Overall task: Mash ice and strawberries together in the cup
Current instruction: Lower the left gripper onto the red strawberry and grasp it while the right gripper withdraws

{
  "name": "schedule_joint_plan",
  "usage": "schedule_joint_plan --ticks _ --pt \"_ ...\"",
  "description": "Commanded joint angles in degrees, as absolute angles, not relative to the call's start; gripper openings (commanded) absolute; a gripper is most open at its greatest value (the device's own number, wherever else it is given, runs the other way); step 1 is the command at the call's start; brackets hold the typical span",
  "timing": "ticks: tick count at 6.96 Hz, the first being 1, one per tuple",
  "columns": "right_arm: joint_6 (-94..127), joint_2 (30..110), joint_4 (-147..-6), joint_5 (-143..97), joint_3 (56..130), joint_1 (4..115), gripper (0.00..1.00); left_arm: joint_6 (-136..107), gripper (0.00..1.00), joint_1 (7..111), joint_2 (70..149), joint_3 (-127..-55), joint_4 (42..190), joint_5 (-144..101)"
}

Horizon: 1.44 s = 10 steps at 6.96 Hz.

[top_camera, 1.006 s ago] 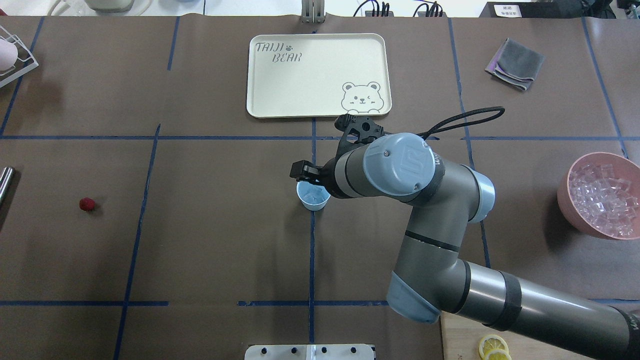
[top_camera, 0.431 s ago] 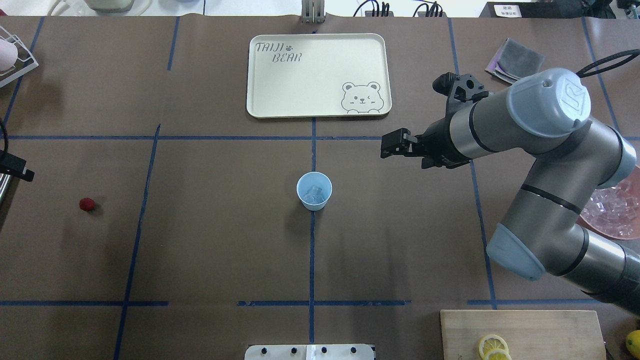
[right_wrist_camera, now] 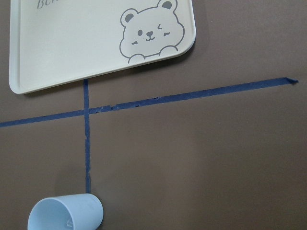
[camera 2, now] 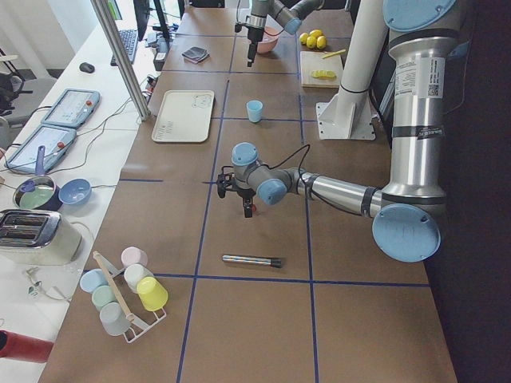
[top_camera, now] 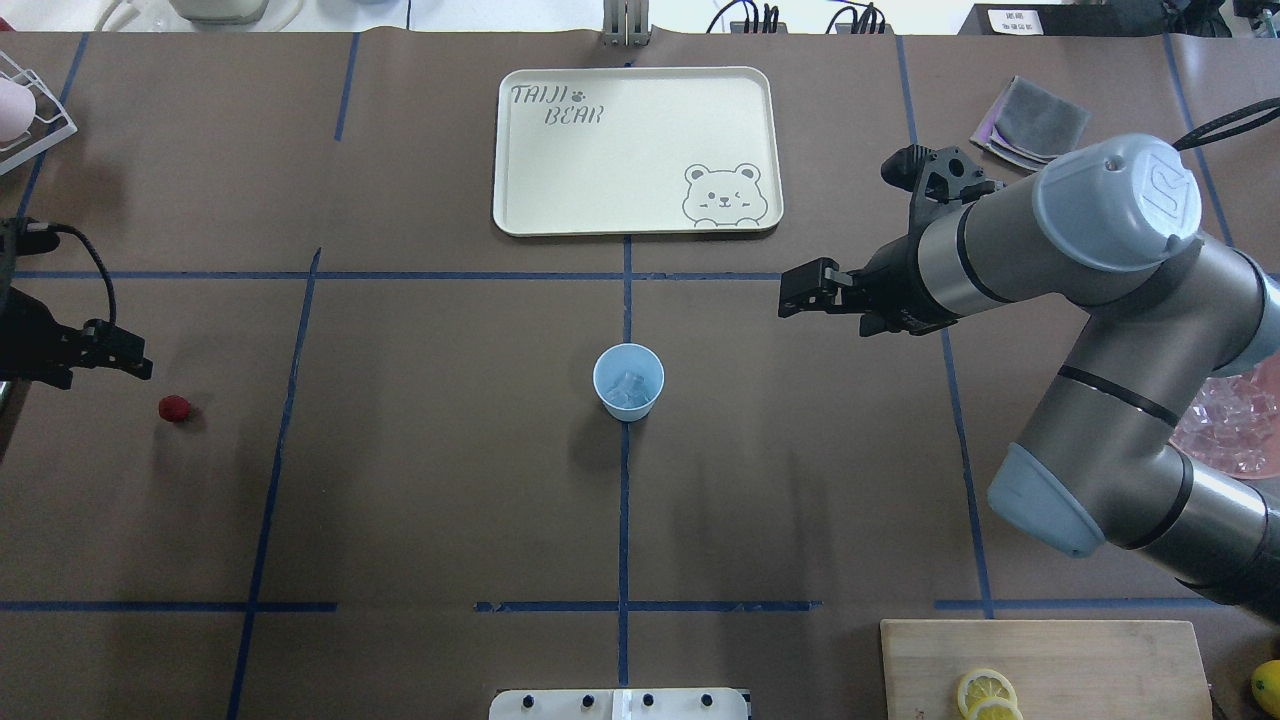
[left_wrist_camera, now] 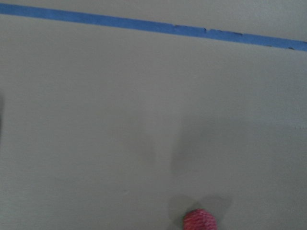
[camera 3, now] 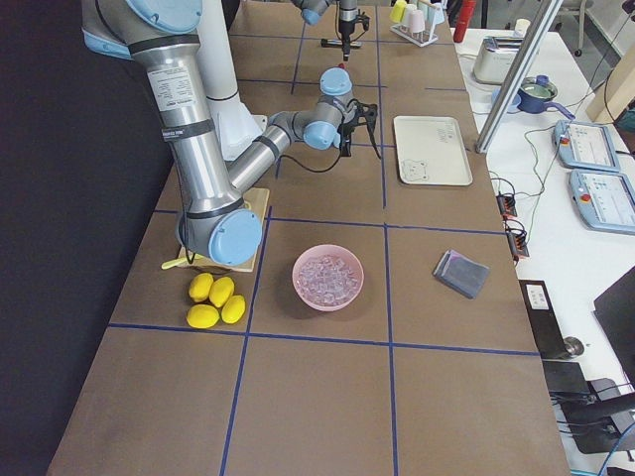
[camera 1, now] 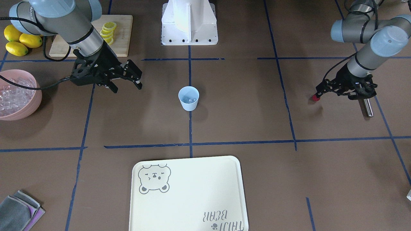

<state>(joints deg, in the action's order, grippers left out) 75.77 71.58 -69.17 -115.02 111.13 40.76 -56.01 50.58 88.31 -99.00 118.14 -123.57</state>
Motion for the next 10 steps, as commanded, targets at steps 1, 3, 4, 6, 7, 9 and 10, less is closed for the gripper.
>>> schedule_joint_plan --ticks 1,3,4,6,7,9,10 --pt "75.76 71.72 -69.17 -114.7 111.18 40.69 1.0 -56.43 1.0 47.64 88.59 -98.61 118.21 -121.11" --pt "75.76 71.81 -69.17 -114.61 111.09 40.69 1.0 -56.51 1.0 46.41 89.2 -97.82 118.3 -121.11" --pt "75.76 71.81 -69.17 -114.61 111.09 40.69 1.0 -56.43 1.0 46.23 89.21 -97.65 118.3 -121.11" --pt "75.76 71.81 -69.17 -114.61 111.09 40.69 1.0 -56.34 0.72 46.14 89.21 -97.56 118.3 -121.11" --pt "75.76 71.89 -69.17 -114.61 111.09 40.69 1.0 -56.34 0.39 46.14 89.21 -97.56 118.3 -121.11" --pt "75.76 72.16 -69.17 -114.87 111.44 40.95 1.0 -56.42 0.0 46.14 89.3 -98.17 118.3 -121.2" --pt "75.67 74.33 -69.08 -115.31 112.75 41.65 1.0 -56.77 0.0 46.14 90.69 -99.48 118.3 -121.72"
